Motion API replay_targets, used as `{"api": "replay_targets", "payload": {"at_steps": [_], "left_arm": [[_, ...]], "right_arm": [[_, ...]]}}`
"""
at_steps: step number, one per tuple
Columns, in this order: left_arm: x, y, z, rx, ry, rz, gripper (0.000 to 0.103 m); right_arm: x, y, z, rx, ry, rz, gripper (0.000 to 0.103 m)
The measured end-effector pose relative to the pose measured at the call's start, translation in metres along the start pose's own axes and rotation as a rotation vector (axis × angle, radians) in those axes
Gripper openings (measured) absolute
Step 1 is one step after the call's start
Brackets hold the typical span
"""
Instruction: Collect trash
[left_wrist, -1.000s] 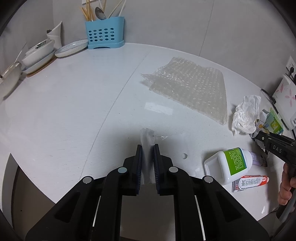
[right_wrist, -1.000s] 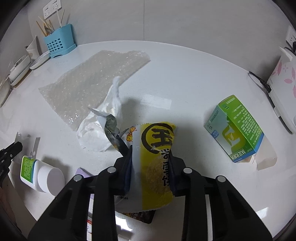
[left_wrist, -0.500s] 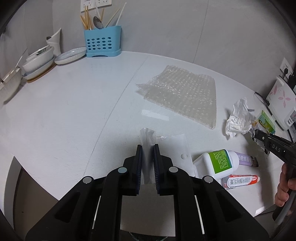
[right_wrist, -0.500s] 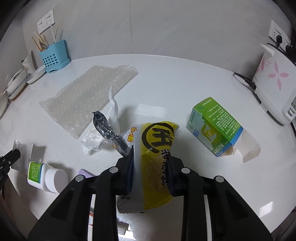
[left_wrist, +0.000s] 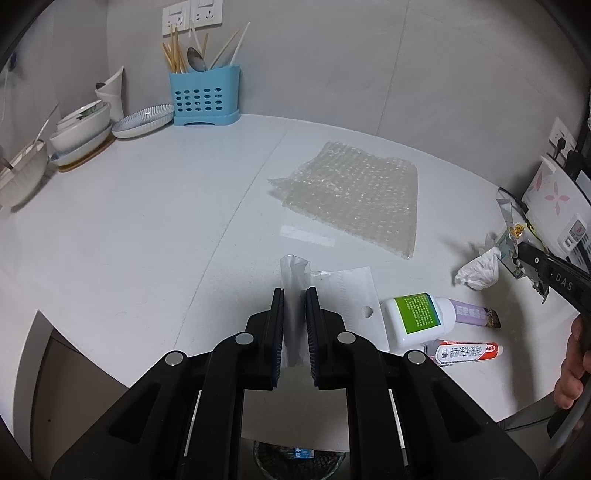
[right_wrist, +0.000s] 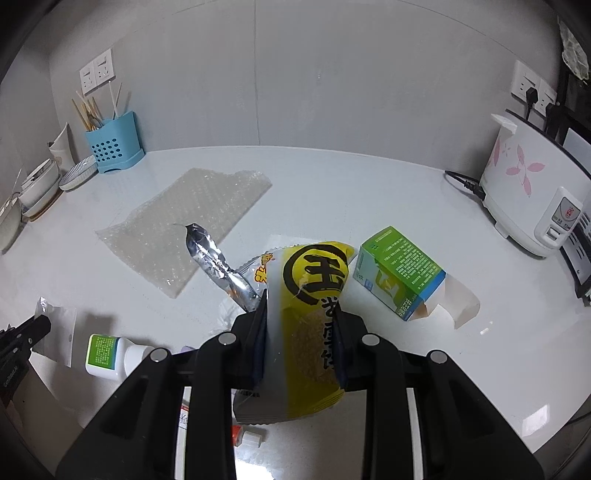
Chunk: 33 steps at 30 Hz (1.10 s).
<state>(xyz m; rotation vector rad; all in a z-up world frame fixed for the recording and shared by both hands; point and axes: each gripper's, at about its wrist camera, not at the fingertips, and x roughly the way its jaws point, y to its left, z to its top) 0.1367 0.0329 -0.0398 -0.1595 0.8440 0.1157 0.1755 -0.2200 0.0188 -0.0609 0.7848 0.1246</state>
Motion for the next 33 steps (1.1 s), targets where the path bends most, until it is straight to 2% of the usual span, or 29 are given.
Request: {"api": "replay_targets", "payload": {"at_steps": [16,26,33], "left_arm": [[-0.029,0.002,-0.007,0.004,-0.048,-0.032,0.011],[-0.070,-0.005,-0.027,0.025,-0.109,-0.073,0.011],[-0.095,-0.008,-0.053,0.040,-0.138,-0.108,0.011]], "right_arm": [[-0.041,0.012,-0.014,0.005,-0.060,-0.008,0.027],[-0.084,0.024,-0.047,0.017,-0.116,0.019,0.027],[-0.127,0.030,-0.084,0.039,-0.187,0.043,0.027]]}}
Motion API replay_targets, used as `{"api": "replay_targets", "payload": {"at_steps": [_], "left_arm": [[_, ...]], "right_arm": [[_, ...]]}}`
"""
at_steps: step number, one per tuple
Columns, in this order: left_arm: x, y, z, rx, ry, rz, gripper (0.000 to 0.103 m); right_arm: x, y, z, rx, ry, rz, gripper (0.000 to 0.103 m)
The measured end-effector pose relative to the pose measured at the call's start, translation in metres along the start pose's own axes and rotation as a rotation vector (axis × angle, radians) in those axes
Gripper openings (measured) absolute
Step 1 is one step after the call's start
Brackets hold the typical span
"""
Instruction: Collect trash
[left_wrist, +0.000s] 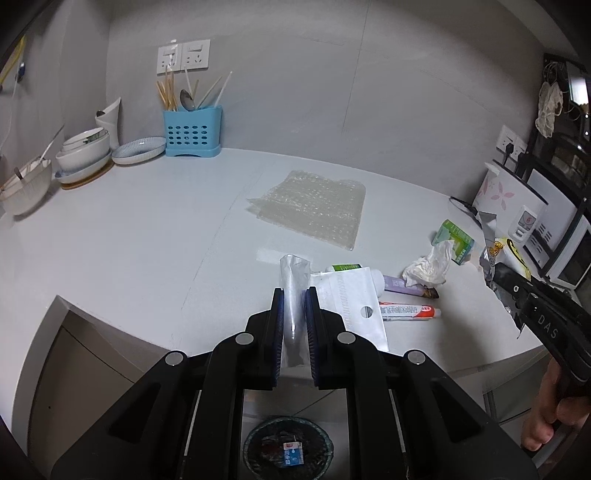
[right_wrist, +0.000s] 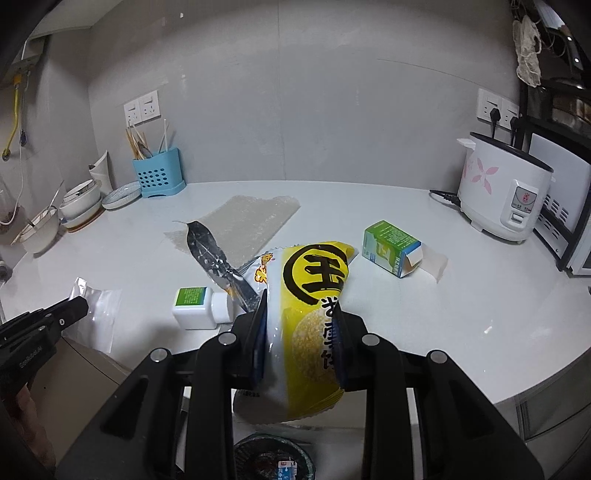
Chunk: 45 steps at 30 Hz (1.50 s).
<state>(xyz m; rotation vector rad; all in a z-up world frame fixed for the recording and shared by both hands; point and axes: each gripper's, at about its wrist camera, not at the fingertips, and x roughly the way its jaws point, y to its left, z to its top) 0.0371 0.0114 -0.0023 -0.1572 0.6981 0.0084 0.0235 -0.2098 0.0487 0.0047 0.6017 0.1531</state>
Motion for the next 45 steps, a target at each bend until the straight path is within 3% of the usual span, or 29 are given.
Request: {"api": "replay_targets", "payload": {"at_steps": [11,22,36,45], "left_arm": [[-0.045,-0.004,-0.050,0.013,-0.029,-0.068,0.011],[-0.076,-0.002,-0.106,0.014,-0.044,-0.111,0.011],[-0.063,-0.005,-0.186,0.045,-0.017,-0.126,0.011],[-0.017,0.004,-0.237,0.032,0.056,-0.119,0.011]], "right_arm": [[-0.067,0.012,-0.048,0.002,-0.063,0.021,0.027],[-0.105,0.026,-0.109,-0.025,-0.107,0.025,0.027],[-0.093,0.019,-0.197,0.009,-0.053,0.020,0.027],[-0.061,0.020,-0.250,0.008,0.034,0.001,0.027]]}}
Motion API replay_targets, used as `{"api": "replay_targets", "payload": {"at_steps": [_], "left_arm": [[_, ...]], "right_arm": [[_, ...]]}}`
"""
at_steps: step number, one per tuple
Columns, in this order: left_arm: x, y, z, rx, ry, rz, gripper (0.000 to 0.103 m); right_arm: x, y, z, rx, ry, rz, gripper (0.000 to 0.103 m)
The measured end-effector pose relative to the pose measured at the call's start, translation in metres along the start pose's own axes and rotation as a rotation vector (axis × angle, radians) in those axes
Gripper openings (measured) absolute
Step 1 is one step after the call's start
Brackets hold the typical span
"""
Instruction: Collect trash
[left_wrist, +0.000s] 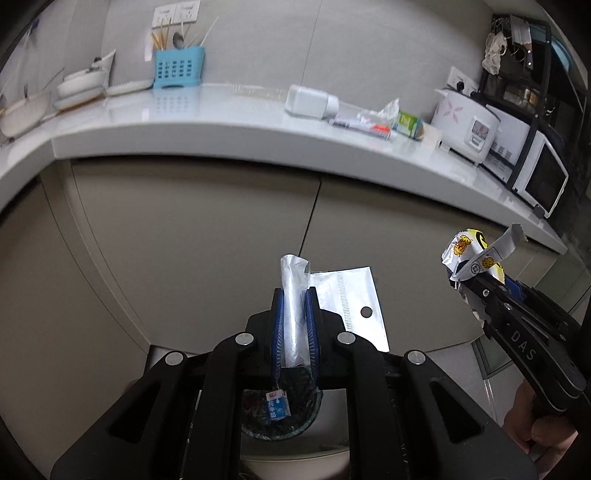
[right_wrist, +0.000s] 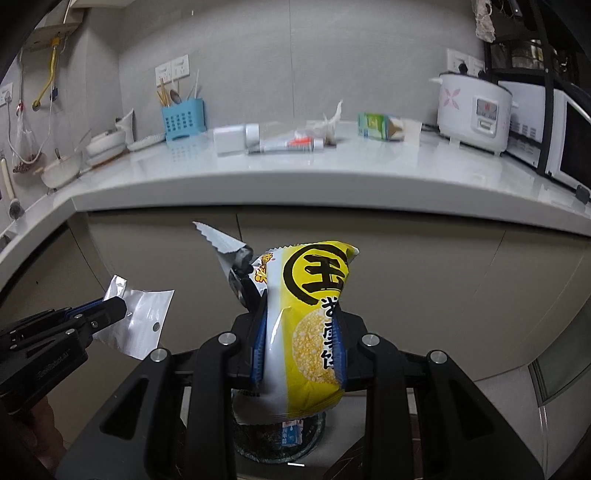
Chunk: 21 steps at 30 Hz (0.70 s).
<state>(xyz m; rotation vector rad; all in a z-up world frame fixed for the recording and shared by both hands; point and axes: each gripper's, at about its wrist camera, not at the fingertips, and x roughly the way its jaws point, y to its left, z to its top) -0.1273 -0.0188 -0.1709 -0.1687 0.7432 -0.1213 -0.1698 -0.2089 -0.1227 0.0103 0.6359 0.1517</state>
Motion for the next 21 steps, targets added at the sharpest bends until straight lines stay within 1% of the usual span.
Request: {"api": "replay_targets", "payload": {"at_steps": [3,12,21], "left_arm": [[0.016,0.006,-0.011,-0.010,0.014,0.010,0.011],[0.059,0.023,-0.045,-0.037,0.055,0.018,0.011],[0.108,0.032,-0.070,-0.047,0.113,0.030,0.011]], "right_arm": [[0.014,0.003,-0.015,-0.007,0.021,-0.013,0.027],[0.062,0.007,-0.065,0.004,0.126,-0.003,0.027],[0.110,0.003,-0.102,0.026,0.224,-0.009,0.027]]}}
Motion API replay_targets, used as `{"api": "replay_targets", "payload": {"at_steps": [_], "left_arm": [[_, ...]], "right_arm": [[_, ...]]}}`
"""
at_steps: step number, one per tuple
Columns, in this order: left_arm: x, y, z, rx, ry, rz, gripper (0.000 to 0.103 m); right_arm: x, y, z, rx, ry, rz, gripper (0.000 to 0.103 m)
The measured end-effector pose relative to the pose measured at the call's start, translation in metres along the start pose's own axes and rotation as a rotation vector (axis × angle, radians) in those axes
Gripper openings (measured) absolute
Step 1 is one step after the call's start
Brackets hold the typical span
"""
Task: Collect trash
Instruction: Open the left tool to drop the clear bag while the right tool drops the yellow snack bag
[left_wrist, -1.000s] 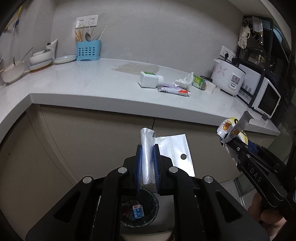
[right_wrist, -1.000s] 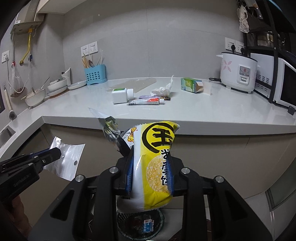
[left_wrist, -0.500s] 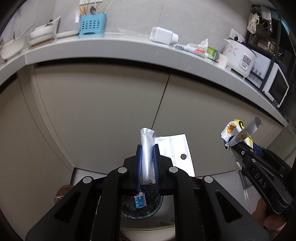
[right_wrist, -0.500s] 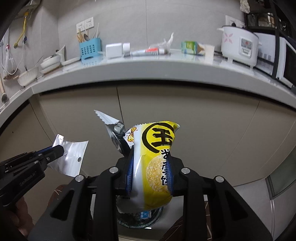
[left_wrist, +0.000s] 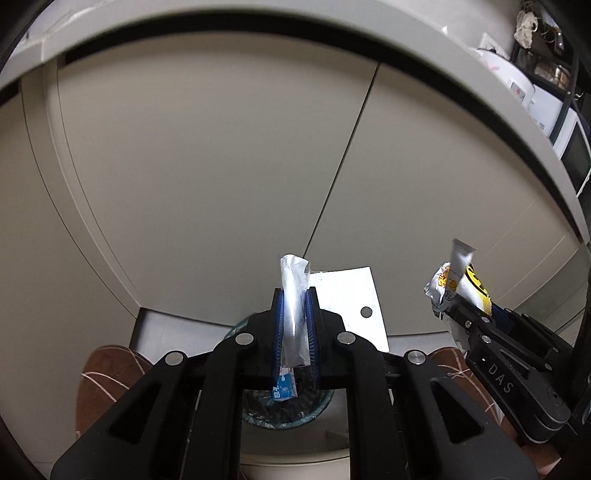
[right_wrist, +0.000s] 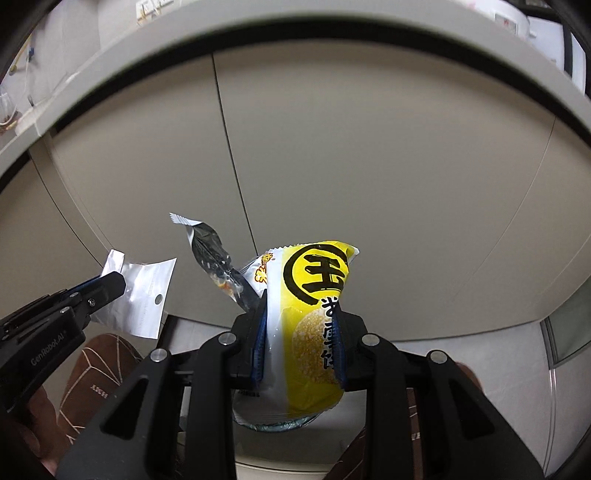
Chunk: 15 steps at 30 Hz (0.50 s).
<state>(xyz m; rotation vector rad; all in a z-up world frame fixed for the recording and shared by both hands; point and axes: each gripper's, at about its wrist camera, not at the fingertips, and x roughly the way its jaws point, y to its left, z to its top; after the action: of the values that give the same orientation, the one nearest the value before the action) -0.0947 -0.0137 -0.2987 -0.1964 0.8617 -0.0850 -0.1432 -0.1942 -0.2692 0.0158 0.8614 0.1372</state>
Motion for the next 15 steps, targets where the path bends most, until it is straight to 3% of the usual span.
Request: {"api": "replay_targets", "payload": {"at_steps": [15], "left_arm": [[0.092,0.020,-0.035,-0.035,0.132,0.024,0.011]], "right_arm": [[0.083,0.001,-0.031,0.015,0.151,0.014,0.027]]}}
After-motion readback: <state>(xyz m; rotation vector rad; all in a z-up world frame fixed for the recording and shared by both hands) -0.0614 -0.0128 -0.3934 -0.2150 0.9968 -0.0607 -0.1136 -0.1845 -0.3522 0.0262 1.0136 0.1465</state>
